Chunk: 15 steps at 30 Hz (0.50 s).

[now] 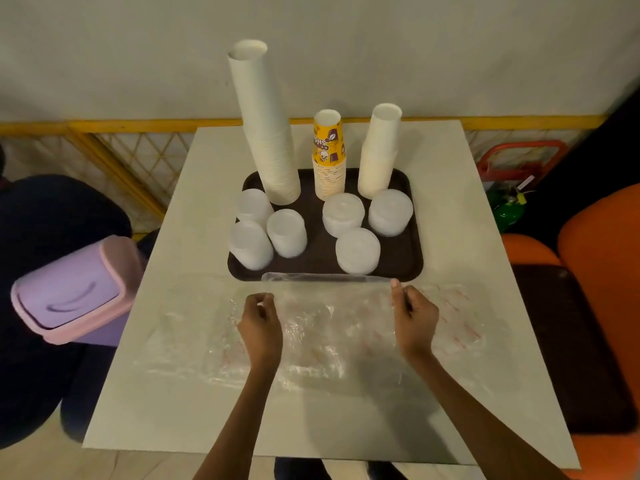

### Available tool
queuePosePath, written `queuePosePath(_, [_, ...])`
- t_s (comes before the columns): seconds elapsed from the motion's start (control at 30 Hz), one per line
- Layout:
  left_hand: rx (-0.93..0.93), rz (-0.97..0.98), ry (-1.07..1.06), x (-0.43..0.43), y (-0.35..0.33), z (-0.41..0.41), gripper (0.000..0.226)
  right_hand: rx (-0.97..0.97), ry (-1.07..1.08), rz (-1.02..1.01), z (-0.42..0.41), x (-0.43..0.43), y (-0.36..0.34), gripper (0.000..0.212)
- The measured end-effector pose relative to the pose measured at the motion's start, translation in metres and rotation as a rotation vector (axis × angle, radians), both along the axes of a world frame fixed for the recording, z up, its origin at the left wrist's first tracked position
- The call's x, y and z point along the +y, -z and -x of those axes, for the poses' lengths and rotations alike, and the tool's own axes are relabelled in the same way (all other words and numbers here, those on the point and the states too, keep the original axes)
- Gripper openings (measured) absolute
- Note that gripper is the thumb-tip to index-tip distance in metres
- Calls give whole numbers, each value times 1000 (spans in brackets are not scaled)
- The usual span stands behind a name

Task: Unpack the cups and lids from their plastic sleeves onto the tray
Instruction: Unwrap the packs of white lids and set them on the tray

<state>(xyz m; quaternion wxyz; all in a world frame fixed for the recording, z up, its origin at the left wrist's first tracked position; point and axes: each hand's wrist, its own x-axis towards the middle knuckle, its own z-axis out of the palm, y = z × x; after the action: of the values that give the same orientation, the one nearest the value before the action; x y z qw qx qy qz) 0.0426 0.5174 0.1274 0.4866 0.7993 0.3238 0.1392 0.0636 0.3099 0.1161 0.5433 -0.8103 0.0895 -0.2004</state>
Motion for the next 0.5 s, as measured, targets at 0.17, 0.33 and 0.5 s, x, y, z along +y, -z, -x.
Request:
queuePosePath(0.17, [132,-192,68,21,37,12,14,166,-69,291,22,-8,39,47])
queuePosePath(0.33, [267,-291,142,44,59,21,19,303,44,327,32,-7,50,32])
queuePosePath(0.5, [279,-432,135,59,67,27,47,256,94,289,23,17,41,12])
